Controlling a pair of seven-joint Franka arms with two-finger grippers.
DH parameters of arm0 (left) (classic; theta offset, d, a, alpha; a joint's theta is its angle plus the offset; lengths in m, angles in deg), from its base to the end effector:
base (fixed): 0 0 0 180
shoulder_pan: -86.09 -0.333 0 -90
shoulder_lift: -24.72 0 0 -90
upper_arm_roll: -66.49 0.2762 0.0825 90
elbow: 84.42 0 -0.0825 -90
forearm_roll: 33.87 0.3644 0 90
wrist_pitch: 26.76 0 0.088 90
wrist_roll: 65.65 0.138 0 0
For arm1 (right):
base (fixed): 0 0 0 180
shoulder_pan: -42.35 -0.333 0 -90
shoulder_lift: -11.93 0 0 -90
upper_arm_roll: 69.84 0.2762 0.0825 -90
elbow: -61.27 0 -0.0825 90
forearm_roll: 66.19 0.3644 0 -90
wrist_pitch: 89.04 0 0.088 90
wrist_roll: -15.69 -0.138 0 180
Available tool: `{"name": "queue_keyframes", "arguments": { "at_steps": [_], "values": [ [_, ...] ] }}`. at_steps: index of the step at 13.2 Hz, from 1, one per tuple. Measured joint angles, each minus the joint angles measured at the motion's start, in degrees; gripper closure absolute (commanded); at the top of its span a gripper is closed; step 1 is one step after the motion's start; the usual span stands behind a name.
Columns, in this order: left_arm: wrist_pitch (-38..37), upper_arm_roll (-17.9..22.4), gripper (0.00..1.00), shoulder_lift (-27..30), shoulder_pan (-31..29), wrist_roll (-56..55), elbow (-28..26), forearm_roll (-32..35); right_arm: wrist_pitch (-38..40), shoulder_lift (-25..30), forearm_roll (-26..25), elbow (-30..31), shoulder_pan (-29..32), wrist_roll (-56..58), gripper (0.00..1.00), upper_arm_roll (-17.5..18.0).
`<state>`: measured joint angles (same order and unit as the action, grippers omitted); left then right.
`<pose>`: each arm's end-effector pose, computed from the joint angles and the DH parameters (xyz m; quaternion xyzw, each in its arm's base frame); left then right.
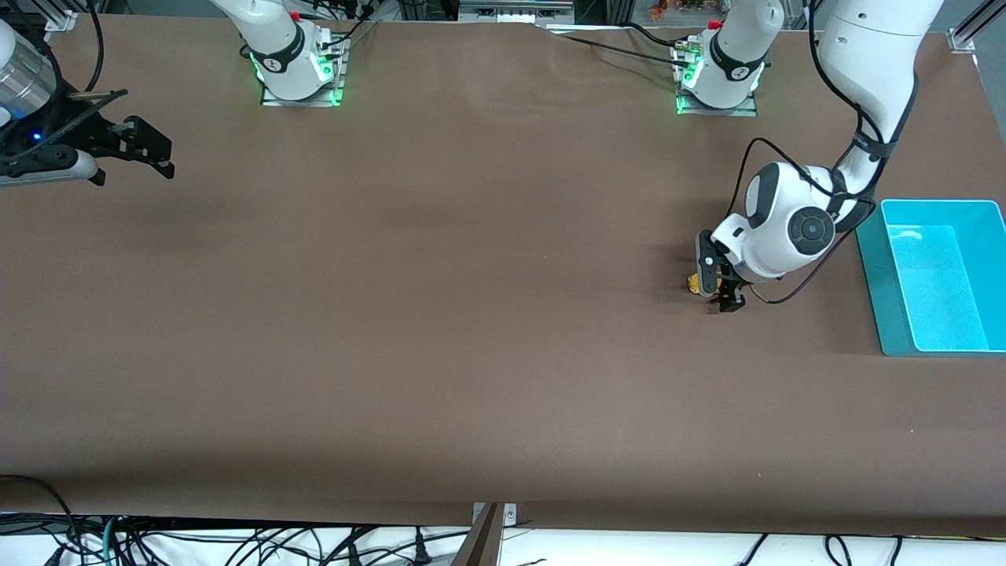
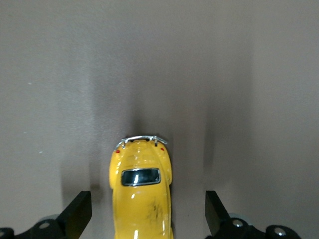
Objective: Wind and store yellow beetle car
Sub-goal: 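Close the left gripper on the yellow car and lift it, then carry the yellow car over the turquoise bin with the left gripper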
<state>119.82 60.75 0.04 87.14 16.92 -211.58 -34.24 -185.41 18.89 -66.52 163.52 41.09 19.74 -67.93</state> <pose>0.5064 -0.0645 0.1229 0.7146 -0.6977 -0.0215 0.0455 0.5087 0.0281 0.5294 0.9979 0.0631 0.0094 0.0050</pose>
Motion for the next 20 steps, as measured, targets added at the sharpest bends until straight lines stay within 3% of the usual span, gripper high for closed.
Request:
{"name": "queue_keyframes", "arguments": {
  "at_steps": [2,3,11,17,20],
  "values": [
    [0.7,0.0,0.78,0.0,0.0,0.1,-0.4,0.0,0.0,0.0,0.0,0.0,0.1,0.0,0.0,0.0],
    [0.8,0.0,0.88,0.0,0.0,0.1,-0.4,0.0,-0.1,0.0,0.0,0.0,0.1,0.0,0.0,0.0],
    [-1.8,0.1,0.89,1.9,-0.3,0.1,0.6,0.0,-0.1,-0.8,0.0,0.0,0.4,0.0,0.0,-0.1],
    [-30.2,1.0,0.89,5.9,-5.1,0.1,15.6,0.2,2.7,-0.8,0.1,-0.1,0.3,0.0,0.0,-0.1],
    [-40.8,1.2,0.89,6.0,-9.4,1.1,22.5,6.1,2.9,-0.8,0.1,-0.1,0.3,0.0,0.0,-0.1]
  ]
}}
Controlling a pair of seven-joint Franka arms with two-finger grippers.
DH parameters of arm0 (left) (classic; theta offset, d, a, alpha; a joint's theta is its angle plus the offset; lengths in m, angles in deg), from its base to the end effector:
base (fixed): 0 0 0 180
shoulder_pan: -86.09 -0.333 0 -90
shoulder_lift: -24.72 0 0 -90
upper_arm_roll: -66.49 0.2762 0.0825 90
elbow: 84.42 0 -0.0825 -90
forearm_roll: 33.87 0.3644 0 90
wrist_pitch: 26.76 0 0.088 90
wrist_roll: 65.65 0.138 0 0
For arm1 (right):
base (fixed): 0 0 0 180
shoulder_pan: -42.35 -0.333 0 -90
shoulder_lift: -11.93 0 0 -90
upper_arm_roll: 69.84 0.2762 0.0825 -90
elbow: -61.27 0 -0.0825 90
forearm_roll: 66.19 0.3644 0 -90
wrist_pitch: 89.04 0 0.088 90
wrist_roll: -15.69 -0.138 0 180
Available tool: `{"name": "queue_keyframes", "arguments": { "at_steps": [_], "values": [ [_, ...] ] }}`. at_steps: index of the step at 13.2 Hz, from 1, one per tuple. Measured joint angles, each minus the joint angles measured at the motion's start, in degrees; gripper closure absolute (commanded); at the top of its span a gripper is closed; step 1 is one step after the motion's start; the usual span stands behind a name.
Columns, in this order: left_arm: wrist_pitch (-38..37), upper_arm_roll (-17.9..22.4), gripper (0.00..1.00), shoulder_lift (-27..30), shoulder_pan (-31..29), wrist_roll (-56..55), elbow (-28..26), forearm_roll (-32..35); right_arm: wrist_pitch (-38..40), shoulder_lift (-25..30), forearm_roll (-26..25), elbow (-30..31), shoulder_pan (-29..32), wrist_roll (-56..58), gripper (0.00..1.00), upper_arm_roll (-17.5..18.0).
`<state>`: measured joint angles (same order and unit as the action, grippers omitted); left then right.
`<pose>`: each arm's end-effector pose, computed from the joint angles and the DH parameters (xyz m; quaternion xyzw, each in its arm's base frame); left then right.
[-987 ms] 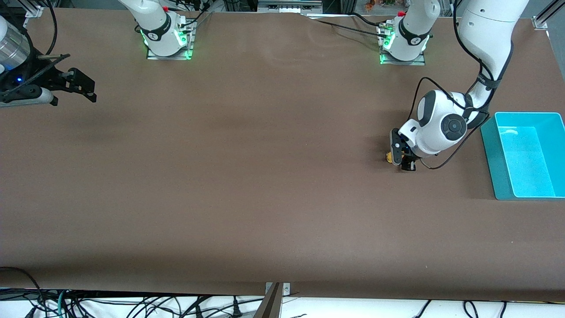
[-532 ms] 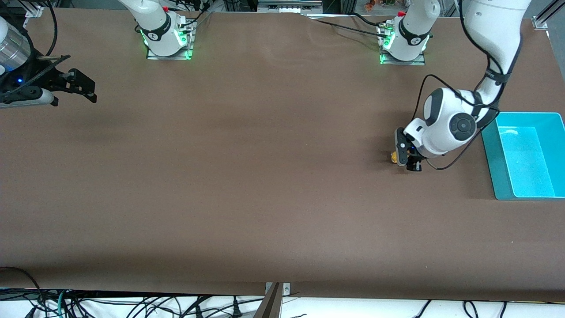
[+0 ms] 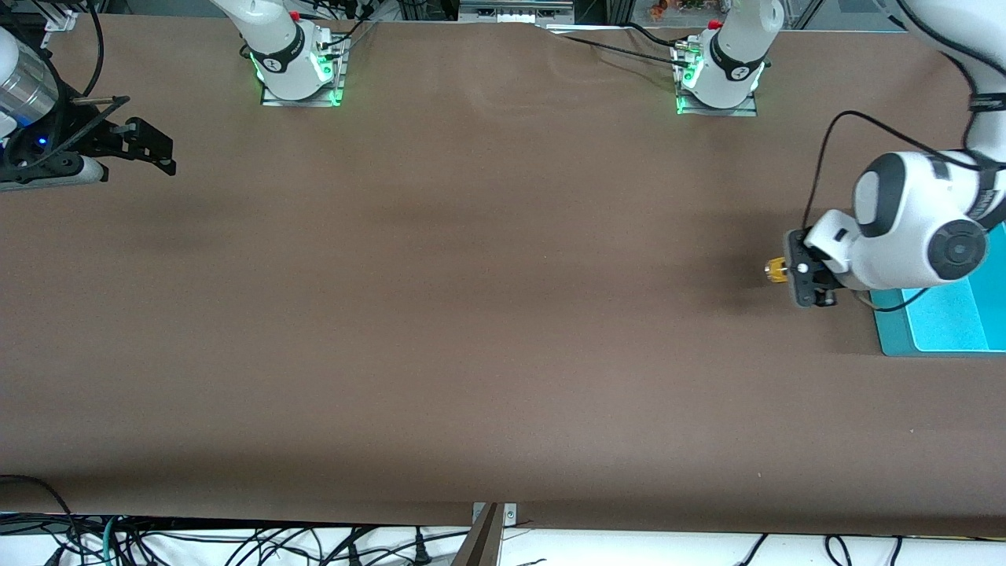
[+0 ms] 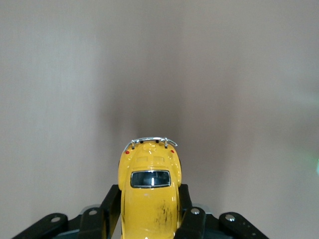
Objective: Wind and store yellow beetle car
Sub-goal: 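Carry the yellow car over the turquoise bin with the left gripper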
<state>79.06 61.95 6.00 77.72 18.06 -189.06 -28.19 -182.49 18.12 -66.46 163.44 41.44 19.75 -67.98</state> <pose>0.5571 0.0491 0.2793 0.7442 -0.6498 -0.1318 0.0816 0.5045 0.0243 0.5188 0.9980 0.0596 -0.0222 0.0038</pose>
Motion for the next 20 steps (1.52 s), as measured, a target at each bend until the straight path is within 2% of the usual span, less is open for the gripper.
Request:
{"name": "queue_keyframes", "arguments": {
  "at_steps": [3,9,14,15,20],
  "values": [
    [-5.3,0.1,0.88,0.0,-6.1,6.2,4.6,1.5,0.0,0.1,0.0,0.0,0.0,0.0,0.0,0.0],
    [-4.4,0.3,0.88,-1.6,-22.2,19.8,5.3,5.6,0.1,0.1,0.0,-0.1,0.0,0.0,0.0,0.0],
    [12.1,0.3,0.88,-10.4,-28.7,29.7,5.1,5.6,0.1,0.1,0.0,-0.1,0.0,0.0,0.0,0.0],
    [14.7,0.3,0.86,-11.9,-29.4,31.0,5.1,5.6,0.1,0.1,0.0,-0.1,0.0,0.0,0.0,0.0],
    [21.2,0.1,0.84,-16.3,-30.6,34.9,5.2,5.6,0.1,0.1,0.0,-0.1,0.0,0.0,0.0,0.0]
  ]
}}
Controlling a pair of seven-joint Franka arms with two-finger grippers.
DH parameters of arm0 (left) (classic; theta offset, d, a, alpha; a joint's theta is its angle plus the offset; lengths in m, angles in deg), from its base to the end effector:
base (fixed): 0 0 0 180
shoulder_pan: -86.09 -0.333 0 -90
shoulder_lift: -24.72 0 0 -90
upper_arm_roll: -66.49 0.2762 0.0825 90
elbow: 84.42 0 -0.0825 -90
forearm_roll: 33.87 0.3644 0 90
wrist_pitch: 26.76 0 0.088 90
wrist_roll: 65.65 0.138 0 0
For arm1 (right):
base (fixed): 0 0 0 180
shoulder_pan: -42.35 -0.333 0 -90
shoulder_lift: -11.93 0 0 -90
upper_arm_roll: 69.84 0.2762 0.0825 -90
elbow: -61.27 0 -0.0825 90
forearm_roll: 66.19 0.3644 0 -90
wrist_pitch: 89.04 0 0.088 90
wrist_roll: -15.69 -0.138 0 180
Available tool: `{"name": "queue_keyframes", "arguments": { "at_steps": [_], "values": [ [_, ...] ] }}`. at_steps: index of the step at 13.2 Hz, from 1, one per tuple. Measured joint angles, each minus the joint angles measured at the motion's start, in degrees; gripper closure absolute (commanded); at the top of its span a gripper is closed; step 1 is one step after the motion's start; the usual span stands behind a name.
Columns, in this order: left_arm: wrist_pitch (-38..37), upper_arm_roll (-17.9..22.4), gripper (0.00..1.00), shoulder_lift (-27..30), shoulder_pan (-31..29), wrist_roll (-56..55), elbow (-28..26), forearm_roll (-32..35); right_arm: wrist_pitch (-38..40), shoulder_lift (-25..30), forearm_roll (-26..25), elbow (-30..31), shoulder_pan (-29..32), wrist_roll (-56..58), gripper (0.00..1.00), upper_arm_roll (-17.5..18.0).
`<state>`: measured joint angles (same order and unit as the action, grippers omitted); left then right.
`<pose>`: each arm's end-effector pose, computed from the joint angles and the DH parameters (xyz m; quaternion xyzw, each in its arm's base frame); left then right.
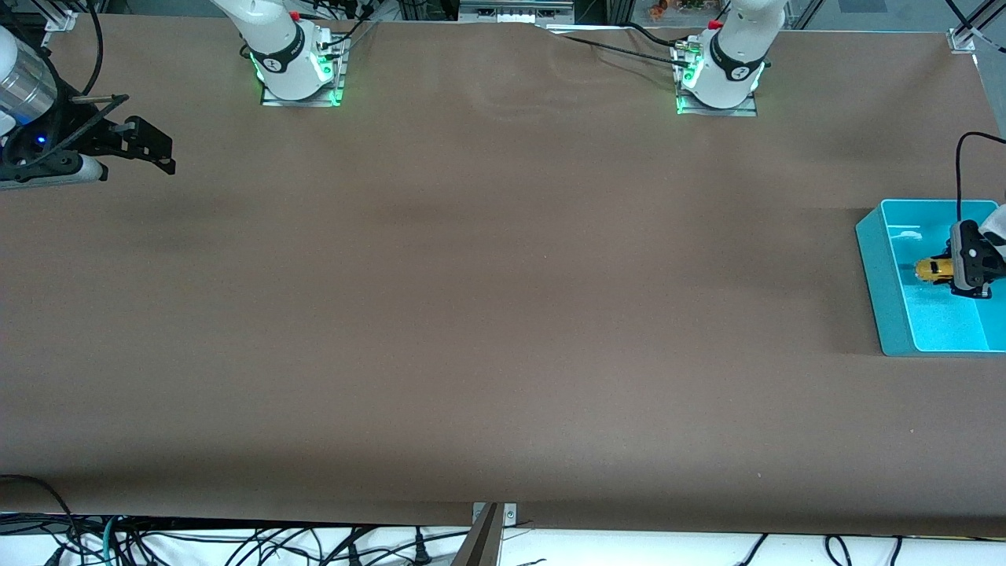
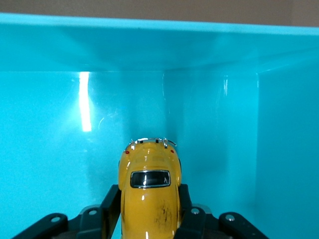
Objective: Wind and store yellow beetle car
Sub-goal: 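Carry the yellow car over the turquoise bin with the left gripper, then lower the car into the bin and open the left gripper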
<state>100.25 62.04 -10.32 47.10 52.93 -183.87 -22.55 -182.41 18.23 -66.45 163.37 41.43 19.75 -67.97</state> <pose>0.4987 0.3585 0.1683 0.6998 -0.7096 -0.0654 0.0493 0.5040 0.0245 0.5202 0.9980 0.0598 -0.0213 0.0038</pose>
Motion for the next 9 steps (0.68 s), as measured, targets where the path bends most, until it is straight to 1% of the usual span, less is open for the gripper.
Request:
{"name": "queue_keyframes", "arguments": {
  "at_steps": [1,4,5,9],
  "values": [
    [0.0,0.0,0.79,-0.6,-0.1,0.0,0.0,0.0,0.0,0.0,0.0,0.0,0.0,0.0,0.0,0.0],
    [0.2,0.0,0.36,-2.2,-0.9,0.1,0.0,0.0,0.0,0.0,0.0,0.0,0.0,0.0,0.0,0.0],
    [0.2,-0.1,0.0,-2.5,-1.1,0.1,0.0,0.0,0.0,0.0,0.0,0.0,0.0,0.0,0.0,0.0],
    [0.2,-0.2,0.0,-2.9,-1.7,2.8,0.2,0.0,0.0,0.0,0.0,0.0,0.0,0.0,0.0,0.0]
  ]
}}
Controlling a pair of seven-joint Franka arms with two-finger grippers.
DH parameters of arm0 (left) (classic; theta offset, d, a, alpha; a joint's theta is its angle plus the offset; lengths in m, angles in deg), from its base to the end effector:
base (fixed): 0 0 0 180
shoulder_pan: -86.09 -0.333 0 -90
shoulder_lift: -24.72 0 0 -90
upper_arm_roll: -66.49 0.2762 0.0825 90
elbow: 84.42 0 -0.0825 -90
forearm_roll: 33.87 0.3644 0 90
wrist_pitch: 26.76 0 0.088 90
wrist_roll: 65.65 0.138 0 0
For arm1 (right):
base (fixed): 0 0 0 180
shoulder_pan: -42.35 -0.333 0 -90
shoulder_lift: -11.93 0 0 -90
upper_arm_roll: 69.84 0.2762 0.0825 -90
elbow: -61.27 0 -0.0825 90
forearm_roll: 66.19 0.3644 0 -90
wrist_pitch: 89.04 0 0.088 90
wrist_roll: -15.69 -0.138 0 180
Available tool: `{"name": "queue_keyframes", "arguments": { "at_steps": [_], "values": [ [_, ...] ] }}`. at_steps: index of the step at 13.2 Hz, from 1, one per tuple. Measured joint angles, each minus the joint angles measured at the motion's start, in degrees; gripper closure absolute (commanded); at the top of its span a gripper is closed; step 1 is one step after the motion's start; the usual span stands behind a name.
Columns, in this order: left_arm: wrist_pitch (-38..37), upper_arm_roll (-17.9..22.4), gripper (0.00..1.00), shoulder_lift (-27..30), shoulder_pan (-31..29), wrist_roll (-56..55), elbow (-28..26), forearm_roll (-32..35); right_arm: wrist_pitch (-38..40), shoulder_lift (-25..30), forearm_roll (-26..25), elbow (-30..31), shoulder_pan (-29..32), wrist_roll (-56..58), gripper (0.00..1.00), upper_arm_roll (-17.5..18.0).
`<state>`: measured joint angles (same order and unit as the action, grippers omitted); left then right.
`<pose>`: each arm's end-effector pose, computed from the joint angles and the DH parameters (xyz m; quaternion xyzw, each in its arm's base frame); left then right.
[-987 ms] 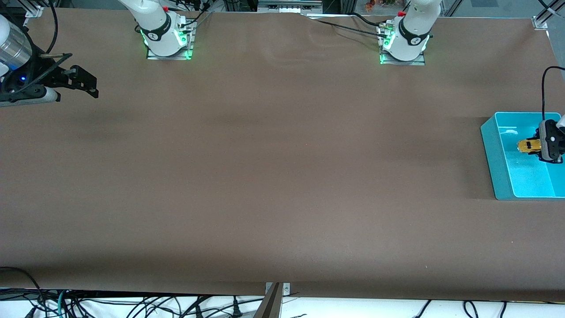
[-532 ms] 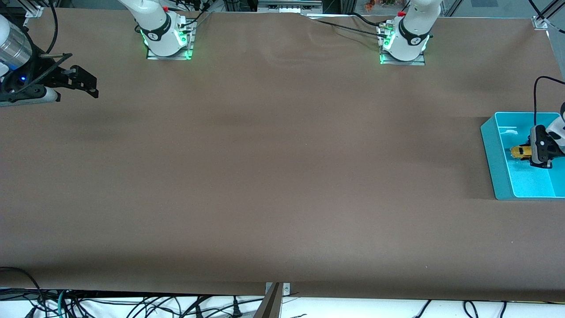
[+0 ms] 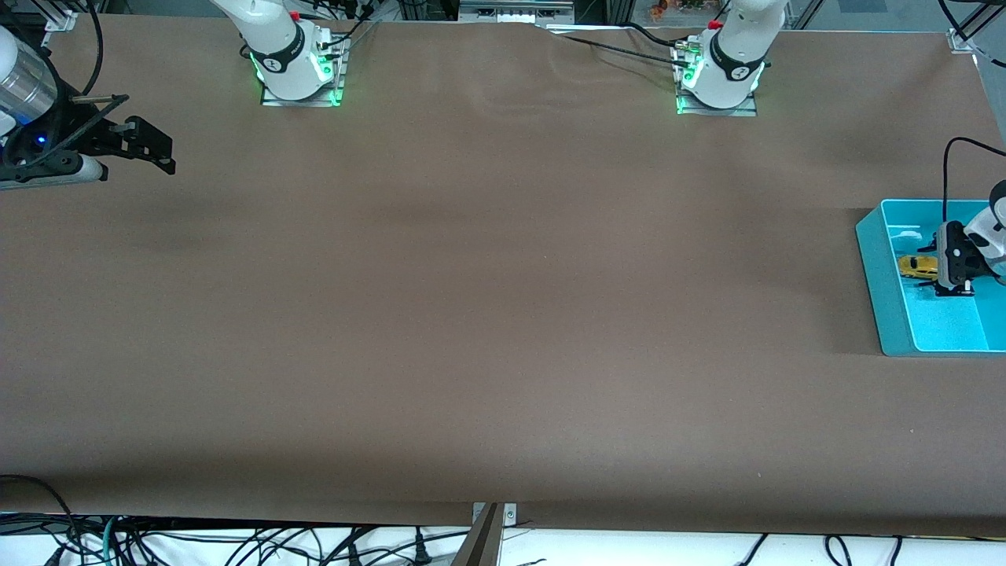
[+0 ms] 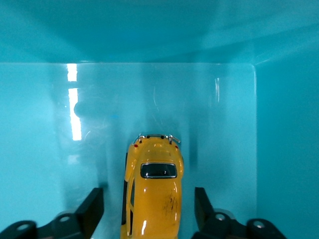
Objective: Wind and store yellow beetle car
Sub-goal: 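Lower the car into the bin and open the left gripper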
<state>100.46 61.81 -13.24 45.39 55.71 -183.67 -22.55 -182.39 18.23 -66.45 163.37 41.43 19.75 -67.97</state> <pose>0.4838 0.3664 0.1389 0.6900 -0.7173 -0.0631 0.0736 0.5040 0.0245 0.5202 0.9980 0.0598 -0.0215 0.0038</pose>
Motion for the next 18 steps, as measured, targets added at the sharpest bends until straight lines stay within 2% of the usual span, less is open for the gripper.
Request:
{"name": "queue_keyframes", "arguments": {
  "at_steps": [4,8,12,18],
  "values": [
    [-1.0,-0.8,0.0,1.5,-0.1,0.5,1.5,-0.7,0.0,0.0,0.0,0.0,0.0,0.0,0.0,0.0],
    [-8.2,-3.1,0.0,9.6,-0.2,-1.9,2.4,-3.4,0.0,0.0,0.0,0.0,0.0,0.0,0.0,0.0],
    [-18.1,-5.8,0.0,16.3,-0.2,-14.5,4.5,-5.5,0.0,0.0,0.0,0.0,0.0,0.0,0.0,0.0],
    [-38.2,-14.4,0.0,17.2,1.3,-38.3,15.3,-5.8,0.0,0.0,0.0,0.0,0.0,0.0,0.0,0.0]
  ]
}}
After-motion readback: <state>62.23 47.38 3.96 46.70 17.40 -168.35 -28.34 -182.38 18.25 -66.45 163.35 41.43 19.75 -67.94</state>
